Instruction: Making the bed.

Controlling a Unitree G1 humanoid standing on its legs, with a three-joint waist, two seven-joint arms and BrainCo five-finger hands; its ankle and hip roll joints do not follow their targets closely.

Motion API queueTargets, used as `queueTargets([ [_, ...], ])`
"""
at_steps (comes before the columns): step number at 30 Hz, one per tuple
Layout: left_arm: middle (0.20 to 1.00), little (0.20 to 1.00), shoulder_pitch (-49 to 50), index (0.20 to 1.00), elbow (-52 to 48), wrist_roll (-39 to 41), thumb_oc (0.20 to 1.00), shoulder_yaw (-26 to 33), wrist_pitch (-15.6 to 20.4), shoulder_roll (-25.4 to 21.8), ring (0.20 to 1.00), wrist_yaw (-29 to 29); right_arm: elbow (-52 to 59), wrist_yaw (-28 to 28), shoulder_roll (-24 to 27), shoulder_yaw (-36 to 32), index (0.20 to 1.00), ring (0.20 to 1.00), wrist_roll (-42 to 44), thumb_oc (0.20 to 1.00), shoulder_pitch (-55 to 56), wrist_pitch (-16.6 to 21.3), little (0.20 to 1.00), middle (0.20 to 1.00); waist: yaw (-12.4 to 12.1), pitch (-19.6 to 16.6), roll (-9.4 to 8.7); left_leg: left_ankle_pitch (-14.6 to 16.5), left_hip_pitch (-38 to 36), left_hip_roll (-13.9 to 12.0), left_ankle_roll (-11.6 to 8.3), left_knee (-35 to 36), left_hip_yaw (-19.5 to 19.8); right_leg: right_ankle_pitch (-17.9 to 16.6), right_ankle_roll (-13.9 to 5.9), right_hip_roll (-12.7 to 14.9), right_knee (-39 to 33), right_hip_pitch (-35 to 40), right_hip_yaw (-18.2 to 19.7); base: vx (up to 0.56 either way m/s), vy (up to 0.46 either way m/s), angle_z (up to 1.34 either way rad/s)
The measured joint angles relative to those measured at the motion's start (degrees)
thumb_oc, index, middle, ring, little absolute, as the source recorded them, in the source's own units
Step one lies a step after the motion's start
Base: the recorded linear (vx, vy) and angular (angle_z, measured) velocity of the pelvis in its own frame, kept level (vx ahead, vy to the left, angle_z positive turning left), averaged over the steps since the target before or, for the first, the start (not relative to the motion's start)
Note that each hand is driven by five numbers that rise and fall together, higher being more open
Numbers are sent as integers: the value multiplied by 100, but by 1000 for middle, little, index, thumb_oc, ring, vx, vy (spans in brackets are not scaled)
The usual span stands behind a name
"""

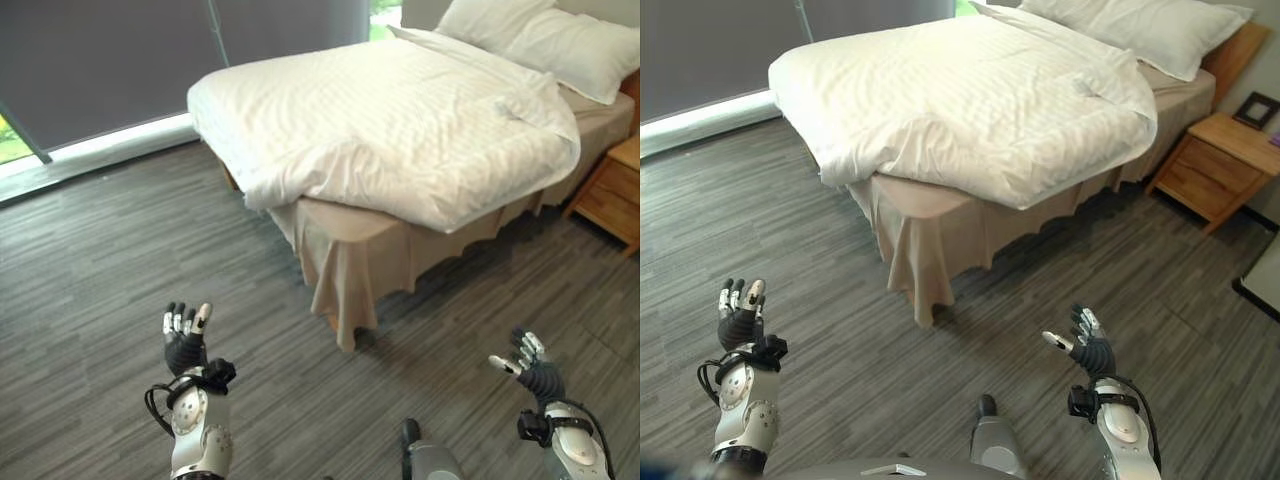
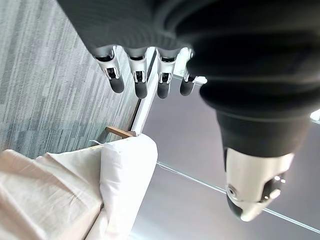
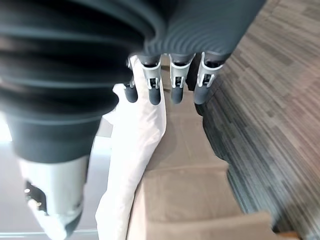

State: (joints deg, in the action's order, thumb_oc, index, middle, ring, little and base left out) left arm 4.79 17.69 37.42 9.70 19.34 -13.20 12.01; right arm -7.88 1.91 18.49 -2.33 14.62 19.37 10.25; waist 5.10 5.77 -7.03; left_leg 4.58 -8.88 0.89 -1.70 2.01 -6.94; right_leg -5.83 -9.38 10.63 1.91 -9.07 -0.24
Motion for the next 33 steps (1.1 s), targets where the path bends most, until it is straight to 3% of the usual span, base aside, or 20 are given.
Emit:
queueTargets([
  [1, 1000, 1000, 62, 1000, 154, -2, 1000, -38, -25, 21, 1000, 10, -167, 0, -18, -68, 1000, 1000, 9, 1000, -29, 0, 1000, 1000, -30, -63, 213, 209, -79, -398, -301, -102, 48, 20, 177, -322, 116, 119, -95, 160, -325, 27],
  [4, 1000, 1000, -40, 1000, 93, -2, 1000, -102, -27, 121, 1000, -26, -215, -1, 43, -74, 1000, 1000, 73, 1000, -139, -7, 1000, 1000, 48, -67, 487, 187, -102, -870, -362, -175, 33, 52, 607, -748, 18, 262, -443, 103, -283, 21],
  [6, 1000, 1000, -97, 1000, 85, 17, 1000, -85, -31, 173, 1000, -110, -218, 5, 142, -128, 1000, 1000, 123, 1000, -332, -3, 1000, 1000, 91, -38, 548, 96, 13, -1057, -525, -449, -38, 182, 688, -925, -69, 359, -561, 90, -299, 18],
  [11, 1000, 1000, -281, 1000, 52, 206, 1000, -110, -50, 179, 1000, -167, -204, 37, 180, -231, 1000, 1000, 227, 1000, -528, 52, 1000, 1000, 17, 197, 276, -94, 978, -1472, -790, -2591, -17, 315, 1044, -1145, -299, 675, -775, 81, -273, 11],
  [12, 1000, 1000, -279, 1000, 42, 243, 1000, -105, -60, 190, 1000, -177, -185, 42, 199, -247, 1000, 1000, 223, 1000, -505, 55, 1000, 1000, -74, 290, 185, -325, 1165, -1482, -583, -3131, -4, 372, 1203, -1164, -283, 763, -713, 119, -189, -5],
  [14, 1000, 1000, -230, 1000, 44, 243, 1000, -102, -90, 214, 1000, -191, -182, 49, 297, -248, 1000, 1000, 220, 1000, -499, 52, 1000, 1000, -73, 363, 181, -472, 1462, -1531, -542, -3612, 118, 396, 1279, -1174, -278, 810, -707, 149, -62, -10],
  [16, 1000, 1000, -221, 1000, 52, 263, 1000, -97, -92, 210, 1000, -200, -209, 64, 279, -253, 1000, 1000, 222, 1000, -478, 48, 1000, 1000, -54, 402, 116, -436, 1597, -1521, -597, -3466, -49, 468, 1209, -1156, -426, 906, -659, 202, 25, -1],
  [17, 1000, 1000, -305, 1000, 53, 287, 1000, -135, -101, 310, 1000, -235, -241, 94, 207, -357, 1000, 1000, 228, 1000, -442, 43, 1000, 1000, -87, 407, 341, -511, 1545, -1612, -524, -2496, -363, 732, 968, -1221, -342, 858, -810, 283, 86, 2],
  [18, 1000, 1000, -357, 1000, -36, 281, 1000, -139, -92, 270, 1000, -253, -211, 96, 246, -416, 1000, 1000, 233, 1000, -453, 44, 1000, 1000, -66, 454, 401, -445, 1518, -1619, -699, -1871, -280, 670, 1379, -1243, 171, 582, -923, 281, 112, 7],
  [19, 1000, 1000, -417, 1000, 59, 279, 1000, -148, -135, 271, 1000, -250, -280, 118, 261, -461, 1000, 1000, 235, 1000, -411, 33, 1000, 1000, -19, 505, 458, -442, 1448, -1481, -699, -1230, -55, 727, 1370, -1316, 54, 662, -938, 228, 97, -25],
  [20, 1000, 1000, -419, 1000, 51, 274, 1000, -107, -129, 174, 1000, -229, -312, 116, 264, -465, 1000, 1000, 232, 1000, -420, 36, 1000, 1000, -132, 486, 461, -488, 1400, -1117, -634, -730, 99, 831, 1054, -1286, -226, 785, -758, 306, 136, -49],
  [21, 1000, 1000, -480, 1000, 27, 230, 1000, 27, -117, 211, 1000, -211, -424, 111, 349, -565, 1000, 1000, 230, 1000, -523, 59, 1000, 1000, -210, 547, 776, -552, 1447, -1162, -599, -298, 372, 1249, 783, -1407, 140, 645, -969, 310, 152, -94],
  [22, 1000, 1000, -575, 1000, -138, 124, 1000, 195, -119, -73, 1000, -119, -448, 128, 342, -642, 1000, 1000, 227, 1000, -539, 45, 1000, 1000, -246, 585, 629, -650, 1351, -1012, -738, -28, 308, 1140, 790, -1269, 387, 508, -876, 258, 154, -35],
  [24, 1000, 1000, -1070, 1000, -121, -319, 1000, 201, -208, -933, 1000, 59, -591, 192, 347, -899, 1000, 1000, 226, 1000, -453, 44, 1000, 1000, -76, 535, 540, -723, 1410, -868, -628, -28, 274, 1052, 793, -1390, 62, 731, -699, 147, 128, -35],
  [25, 1000, 1000, -1221, 1000, -221, -516, 1000, 306, -137, -1109, 1000, 124, -611, 235, 497, -983, 1000, 1000, 225, 1000, -525, 63, 1000, 1000, -180, 498, 960, -647, 1606, -1117, -515, -266, 391, 1389, 674, -1651, 436, 570, -684, 201, 196, -121],
  [26, 1000, 1000, -1416, 1000, -328, -605, 1000, 459, -84, -1258, 1000, 154, -496, 254, 611, -1054, 1000, 1000, 227, 1000, -516, 59, 1000, 1000, -227, 502, 1072, -520, 1617, -1239, -598, -479, 444, 1586, 974, -1646, 1301, 111, -509, 317, 342, -88],
  [27, 1000, 1000, -1864, 1000, -101, -814, 1000, 397, -131, -1370, 1000, 215, -518, 286, 570, -1146, 1000, 1000, 231, 1000, -489, 47, 1000, 1000, -16, 546, 1010, -537, 1580, -1231, -536, -717, 264, 1311, 1420, -1428, 1334, 326, -855, 244, 275, -7],
  [29, 1000, 1000, -2335, 1000, 129, -1178, 1000, -209, -241, -1768, 1000, 335, -650, 286, 355, -1149, 1000, 1000, 432, 1000, -281, 4, 1000, 1000, 155, 201, 784, -593, 1447, -1004, -454, -573, -55, 1245, 1189, -1280, 975, 376, -623, 184, 228, -19],
  [31, 1000, 1000, -2716, 1000, 367, -1461, 1000, -359, -274, -2252, 1000, 333, -669, 262, 353, -1039, 1000, 1000, 509, 1000, -271, -7, 1000, 1000, 276, 182, 833, -603, 1296, -937, -459, -491, -242, 948, 1024, -1252, 491, 578, -558, 102, 142, -58],
  [33, 1000, 1000, -3692, 1000, 1030, -1693, 1000, -755, -450, -2683, 1000, 366, -713, 261, 365, -972, 1000, 1000, 670, 1000, -93, -100, 1000, 1000, 440, 145, 889, -686, 1128, -946, -378, -179, -353, 725, 1160, -1272, 177, 730, -507, 102, 174, -19],
])
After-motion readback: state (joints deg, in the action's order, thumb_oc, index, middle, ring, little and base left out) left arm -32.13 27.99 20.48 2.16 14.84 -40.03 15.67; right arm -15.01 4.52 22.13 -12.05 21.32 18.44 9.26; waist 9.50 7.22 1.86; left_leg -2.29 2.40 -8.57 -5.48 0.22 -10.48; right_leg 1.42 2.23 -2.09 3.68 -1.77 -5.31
